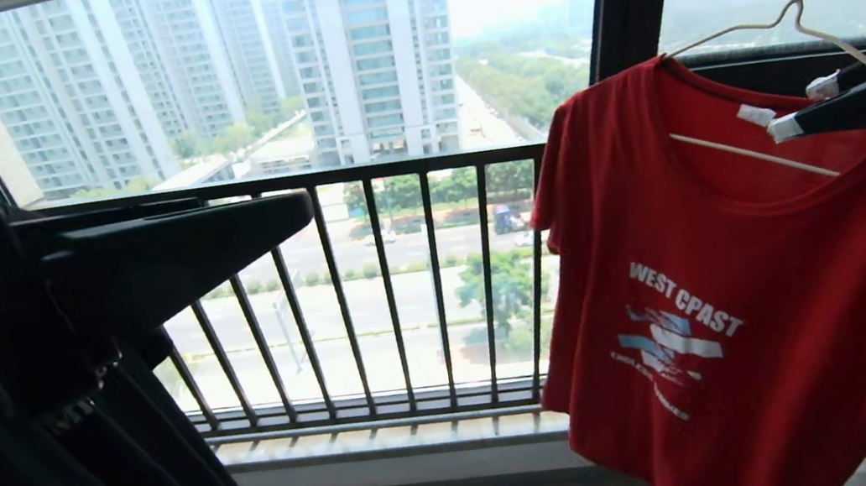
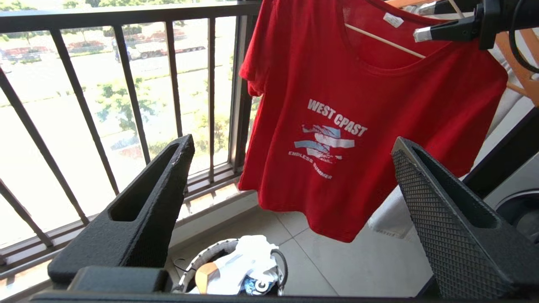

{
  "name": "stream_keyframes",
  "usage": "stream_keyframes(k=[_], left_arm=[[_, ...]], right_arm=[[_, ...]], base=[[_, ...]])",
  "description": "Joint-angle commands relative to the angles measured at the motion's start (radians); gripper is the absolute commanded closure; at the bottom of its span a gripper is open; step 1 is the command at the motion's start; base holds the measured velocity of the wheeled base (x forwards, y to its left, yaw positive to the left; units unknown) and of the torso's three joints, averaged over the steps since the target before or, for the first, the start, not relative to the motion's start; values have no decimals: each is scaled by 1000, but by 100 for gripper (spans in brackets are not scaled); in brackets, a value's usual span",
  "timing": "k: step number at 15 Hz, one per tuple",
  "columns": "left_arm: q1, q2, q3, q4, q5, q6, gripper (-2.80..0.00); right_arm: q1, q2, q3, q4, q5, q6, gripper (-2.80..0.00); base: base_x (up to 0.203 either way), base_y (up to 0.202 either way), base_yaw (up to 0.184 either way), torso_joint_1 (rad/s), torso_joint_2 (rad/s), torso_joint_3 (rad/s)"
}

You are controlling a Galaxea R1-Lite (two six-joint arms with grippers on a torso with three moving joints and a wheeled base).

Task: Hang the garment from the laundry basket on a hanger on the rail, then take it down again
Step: Take the clothes off the clothes rack

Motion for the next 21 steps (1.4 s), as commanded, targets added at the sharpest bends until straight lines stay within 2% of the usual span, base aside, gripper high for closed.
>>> stream_keyframes(k=[1,6,7,8,9,11,13,16,18,19,21], left_arm=[[0,-2,14,2,-1,-1,-280],[-6,-68,51,8,-23,3,-280],[-6,-77,70,9,-30,2,-280],[-4,-86,103,8,-30,2,-206],[9,-103,139,8,-29,2,0],[89,-176,207,1,-36,-2,0],[225,-258,253,-3,-77,-8,0],[515,-425,314,-3,-217,-23,0],[687,-581,346,5,-323,-70,0],[738,-649,353,26,-357,-105,0],[779,-771,356,149,-406,-144,0]], right_arm=[[-54,-118,7,4,1,6,-280],[-117,-389,53,20,0,44,-280],[-120,-447,66,21,0,55,0],[-121,-503,76,21,0,83,0],[-122,-556,87,22,1,120,0],[-121,-652,156,26,8,163,0],[-120,-730,257,28,42,227,0],[-119,-827,367,35,108,378,0],[-105,-874,398,105,132,410,0],[-92,-891,400,130,134,411,0],[-76,-943,418,163,135,411,0]], base=[[0,0,0,0,0,0],[0,0,0,0,0,0],[0,0,0,0,0,0],[0,0,0,0,0,0],[0,0,0,0,0,0],[0,0,0,0,0,0],[0,0,0,0,0,0],[0,0,0,0,0,0],[0,0,0,0,0,0],[0,0,0,0,0,0],[0,0,0,0,0,0]])
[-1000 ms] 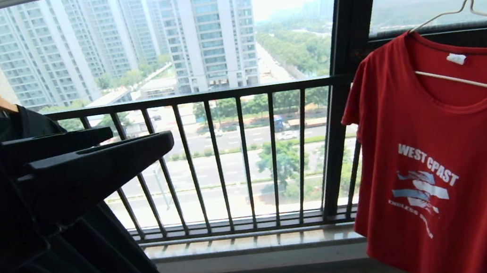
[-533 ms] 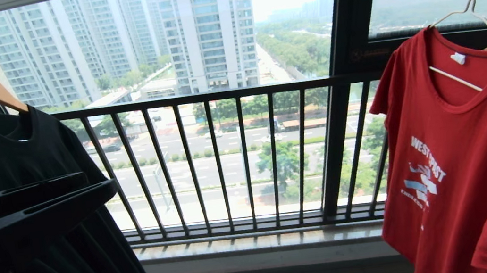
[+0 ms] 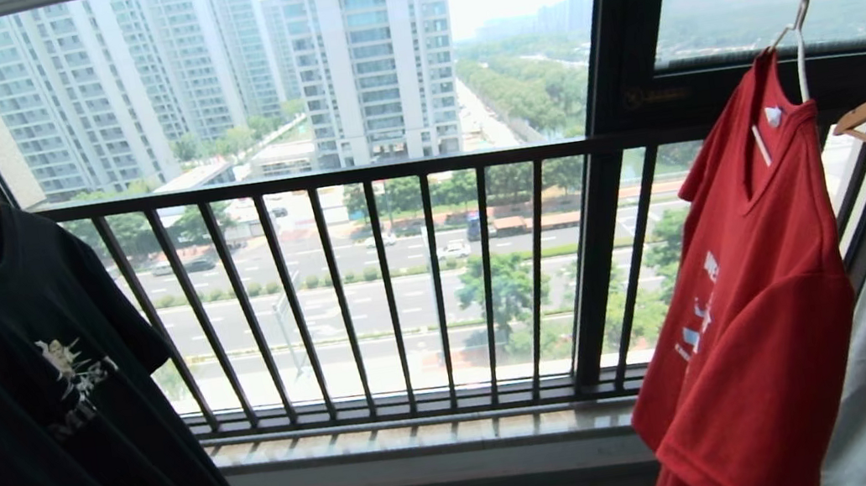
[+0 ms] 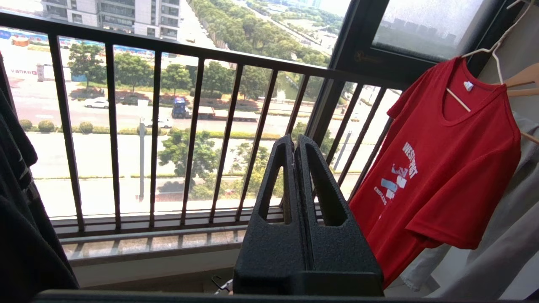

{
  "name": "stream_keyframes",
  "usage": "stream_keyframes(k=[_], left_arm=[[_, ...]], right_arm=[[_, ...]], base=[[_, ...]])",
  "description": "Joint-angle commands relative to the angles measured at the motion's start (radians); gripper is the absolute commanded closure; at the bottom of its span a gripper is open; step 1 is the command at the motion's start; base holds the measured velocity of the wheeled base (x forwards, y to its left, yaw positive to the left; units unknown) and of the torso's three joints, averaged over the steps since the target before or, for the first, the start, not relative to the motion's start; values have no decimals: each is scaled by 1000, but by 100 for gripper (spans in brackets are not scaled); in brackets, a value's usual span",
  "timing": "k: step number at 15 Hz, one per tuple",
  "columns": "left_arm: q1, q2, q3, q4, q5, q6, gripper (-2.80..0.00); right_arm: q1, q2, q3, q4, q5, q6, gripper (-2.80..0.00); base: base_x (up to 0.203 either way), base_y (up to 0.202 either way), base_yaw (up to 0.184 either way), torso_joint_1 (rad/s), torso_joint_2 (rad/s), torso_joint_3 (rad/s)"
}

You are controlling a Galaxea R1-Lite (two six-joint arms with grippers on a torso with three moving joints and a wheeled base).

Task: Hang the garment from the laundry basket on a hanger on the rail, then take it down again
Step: Take the clothes off the clothes rack

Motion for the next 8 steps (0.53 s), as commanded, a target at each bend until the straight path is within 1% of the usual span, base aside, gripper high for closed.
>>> stream_keyframes(k=[1,2,3,5,6,8], left_arm=[[58,-184,8,167,-33,-32,0],[79,-196,10,209,-39,-51,0],[92,-221,13,224,-42,-59,0],[110,-265,20,273,-52,-63,0],[117,-290,46,296,-53,-63,0],[123,-368,153,306,-49,-46,0]], right_arm=[[23,-94,31,36,3,-2,0],[56,-118,45,52,2,-3,0],[78,-146,57,72,-2,-3,0],[89,-212,99,113,-1,-6,0],[89,-251,141,118,-1,-6,0],[91,-342,265,113,-3,-9,0]], base=[[0,0,0,0,0,0],[0,0,0,0,0,0],[0,0,0,0,0,0],[0,0,0,0,0,0],[0,0,0,0,0,0],[0,0,0,0,0,0]])
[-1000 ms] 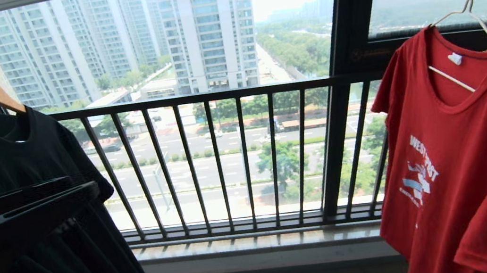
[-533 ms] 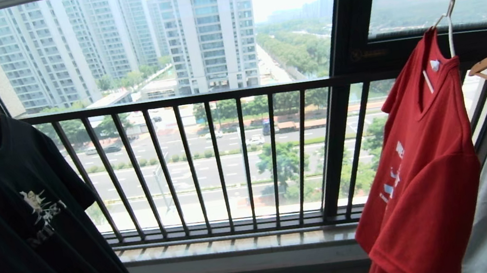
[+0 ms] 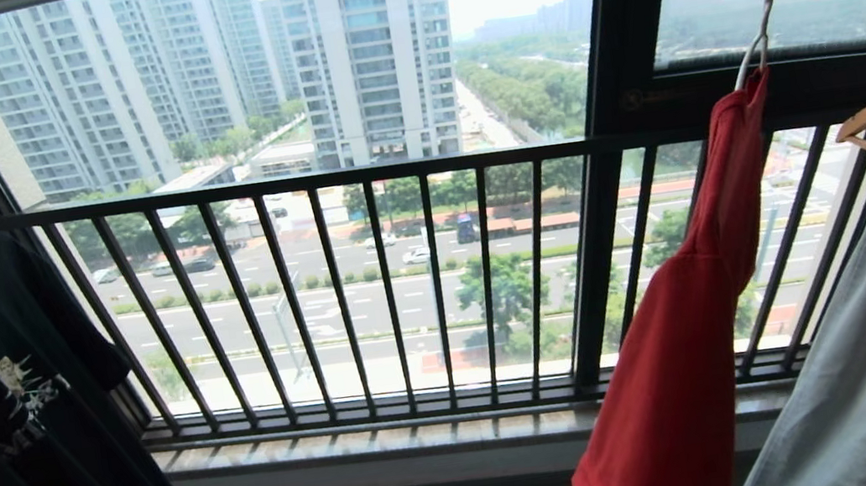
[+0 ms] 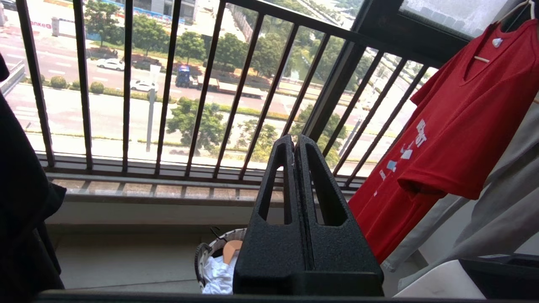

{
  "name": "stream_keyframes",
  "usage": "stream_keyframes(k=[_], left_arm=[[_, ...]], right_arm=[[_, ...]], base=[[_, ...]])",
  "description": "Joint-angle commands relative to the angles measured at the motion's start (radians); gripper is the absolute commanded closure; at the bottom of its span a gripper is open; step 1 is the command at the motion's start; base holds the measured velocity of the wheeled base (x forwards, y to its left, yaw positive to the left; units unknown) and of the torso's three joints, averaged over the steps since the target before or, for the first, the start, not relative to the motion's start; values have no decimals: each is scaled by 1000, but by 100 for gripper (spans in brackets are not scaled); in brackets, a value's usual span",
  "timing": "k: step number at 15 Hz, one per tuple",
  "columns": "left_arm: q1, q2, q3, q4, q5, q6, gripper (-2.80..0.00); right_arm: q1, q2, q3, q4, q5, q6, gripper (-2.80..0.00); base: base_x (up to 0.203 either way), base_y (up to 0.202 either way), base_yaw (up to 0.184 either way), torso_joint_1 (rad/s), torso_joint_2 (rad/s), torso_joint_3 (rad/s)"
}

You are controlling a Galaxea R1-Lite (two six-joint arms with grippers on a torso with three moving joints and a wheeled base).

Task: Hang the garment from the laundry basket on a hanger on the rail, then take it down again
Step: Take the clothes off the clothes rack

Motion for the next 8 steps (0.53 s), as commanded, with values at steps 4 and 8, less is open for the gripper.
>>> stream_keyframes(k=[4,8], left_arm=[[11,-168,340,-17,87,157,0],[12,-175,598,-394,248,270,0]], right_arm=[[23,-215,409,-205,-66,-21,0],[29,-314,847,-666,-308,-70,0]], base=[[0,0,0,0,0,0],[0,0,0,0,0,0]])
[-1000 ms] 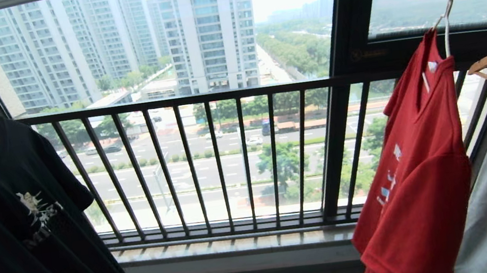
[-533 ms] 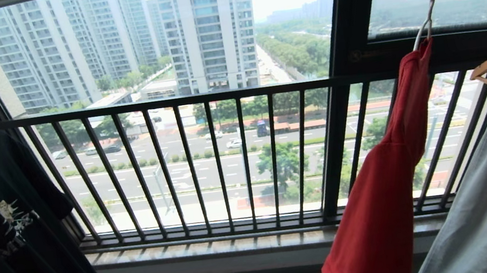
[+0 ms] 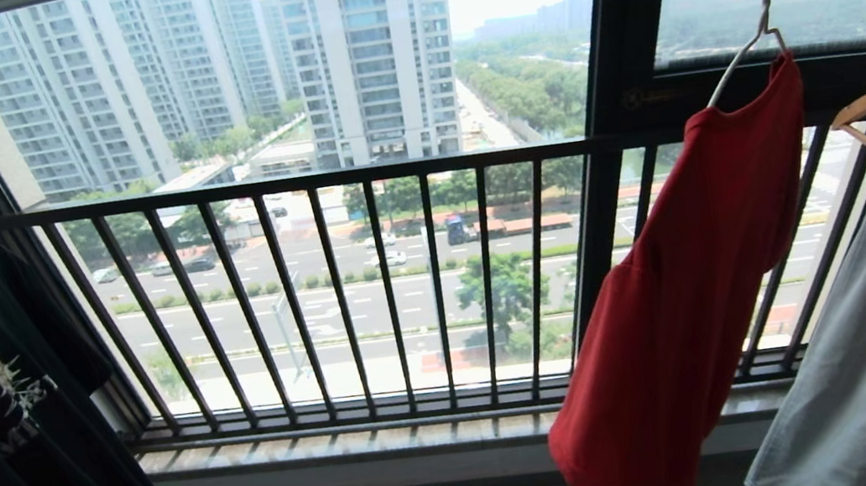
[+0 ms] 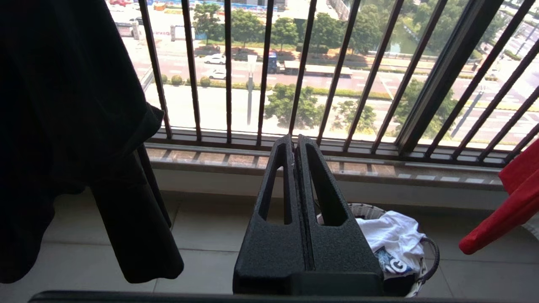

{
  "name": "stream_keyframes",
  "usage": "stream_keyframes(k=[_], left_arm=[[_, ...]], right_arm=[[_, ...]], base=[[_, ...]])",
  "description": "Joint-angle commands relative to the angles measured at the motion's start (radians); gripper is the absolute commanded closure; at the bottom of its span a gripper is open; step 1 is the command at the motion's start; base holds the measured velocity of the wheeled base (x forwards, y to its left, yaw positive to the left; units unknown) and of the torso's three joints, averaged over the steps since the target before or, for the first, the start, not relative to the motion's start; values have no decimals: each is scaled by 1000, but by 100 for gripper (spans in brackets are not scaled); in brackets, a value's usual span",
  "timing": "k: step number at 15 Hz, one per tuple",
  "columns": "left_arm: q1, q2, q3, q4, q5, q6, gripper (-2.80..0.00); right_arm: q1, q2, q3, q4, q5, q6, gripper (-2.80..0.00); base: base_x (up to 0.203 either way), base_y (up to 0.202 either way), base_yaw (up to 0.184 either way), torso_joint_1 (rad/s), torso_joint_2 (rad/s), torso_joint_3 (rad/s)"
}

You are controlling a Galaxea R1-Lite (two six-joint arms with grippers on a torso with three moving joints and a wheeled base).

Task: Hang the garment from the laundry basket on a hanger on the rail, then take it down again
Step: Take the clothes off the clothes rack

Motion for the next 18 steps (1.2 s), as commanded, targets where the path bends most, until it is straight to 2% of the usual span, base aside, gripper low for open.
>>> stream_keyframes(k=[1,3,4,7,9,11,14,18], left_arm=[[0,-8,90,-167,44,62,0],[-1,-8,92,-167,48,64,0],[1,-8,92,-166,48,57,0],[1,-8,92,-156,74,27,0],[1,-8,86,-81,114,38,0],[1,-8,89,-94,110,69,0],[1,-8,89,-94,110,12,0],[1,-8,89,-94,110,11,0]], right_arm=[[3,-67,238,-257,-127,-39,0],[4,-80,352,-363,-205,-90,0],[4,-83,359,-378,-217,-98,0],[4,-83,358,-375,-217,-51,0],[4,-83,359,-376,-219,-32,0],[4,-83,359,-376,-219,-32,0],[4,-83,359,-376,-219,-32,0],[4,-83,359,-376,-219,-32,0]], base=[[0,0,0,0,0,0],[0,0,0,0,0,0],[0,0,0,0,0,0],[0,0,0,0,0,0],[0,0,0,0,0,0],[0,0,0,0,0,0],[0,0,0,0,0,0],[0,0,0,0,0,0]])
